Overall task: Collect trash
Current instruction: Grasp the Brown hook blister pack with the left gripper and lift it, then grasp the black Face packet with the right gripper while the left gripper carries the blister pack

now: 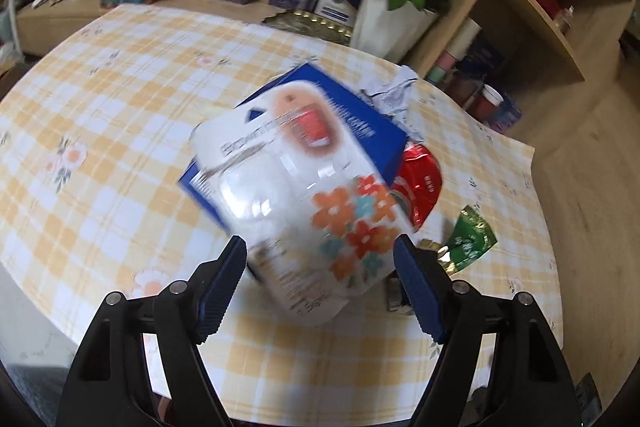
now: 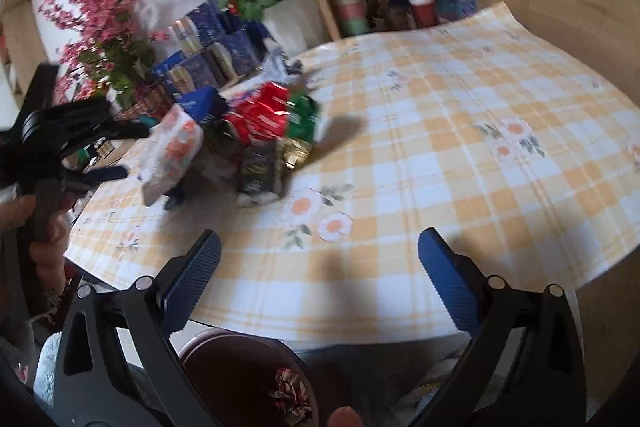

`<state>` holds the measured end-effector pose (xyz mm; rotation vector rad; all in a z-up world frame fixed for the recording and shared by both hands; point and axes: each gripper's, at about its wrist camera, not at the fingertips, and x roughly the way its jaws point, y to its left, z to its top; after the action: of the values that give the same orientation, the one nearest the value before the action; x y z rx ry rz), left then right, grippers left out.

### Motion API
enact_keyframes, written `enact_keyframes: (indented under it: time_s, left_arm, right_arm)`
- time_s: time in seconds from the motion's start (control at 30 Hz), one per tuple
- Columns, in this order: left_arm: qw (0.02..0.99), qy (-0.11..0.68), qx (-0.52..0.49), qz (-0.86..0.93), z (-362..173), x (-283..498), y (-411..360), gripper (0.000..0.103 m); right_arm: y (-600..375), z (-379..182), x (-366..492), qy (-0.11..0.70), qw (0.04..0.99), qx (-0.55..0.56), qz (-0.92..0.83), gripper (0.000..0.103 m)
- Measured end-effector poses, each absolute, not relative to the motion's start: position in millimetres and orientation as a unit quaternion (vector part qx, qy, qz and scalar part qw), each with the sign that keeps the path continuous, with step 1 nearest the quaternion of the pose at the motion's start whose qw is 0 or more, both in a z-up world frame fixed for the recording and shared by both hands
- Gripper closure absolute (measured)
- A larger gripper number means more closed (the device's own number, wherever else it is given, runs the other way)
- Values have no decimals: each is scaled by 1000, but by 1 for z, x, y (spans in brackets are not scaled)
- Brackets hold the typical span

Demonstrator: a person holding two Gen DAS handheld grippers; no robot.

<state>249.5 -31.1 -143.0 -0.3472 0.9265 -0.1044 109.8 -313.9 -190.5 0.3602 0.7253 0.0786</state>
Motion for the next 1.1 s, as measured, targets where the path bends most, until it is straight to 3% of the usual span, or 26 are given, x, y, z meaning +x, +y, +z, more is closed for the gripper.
enact_keyframes:
  time_s: [0.43,0.53,0.57,0.6,0.63,0.93,1.1]
  left_arm:
    - [827,477,-295,-37,-178,273,0,32]
    - [818,478,-316,-45,-185,276,4,47]
    - [818,476,-321,-40,-185,274,7,63]
    - [818,473,-325,-40,-185,272,10,73]
    - [819,470,-327,-40,-182,270,13,75]
    - [884,426,-180,-73,-128,235,10,78]
    - [890,416,-174,-67,-122,212,26,79]
  right_arm:
    - [-316,-198,112,359,910,196,62,6]
    - [-316,-199,111,360,910,196,61,6]
    - [-317,-200,111,361,910,195,59,6]
    - [-317,-200,111,361,910,194,58,6]
    - [-317,-201,110,361,910,193,58,6]
    - [-312,-203,112,365,913,174,56,6]
    - [-302,-207,110,367,920,130,46,6]
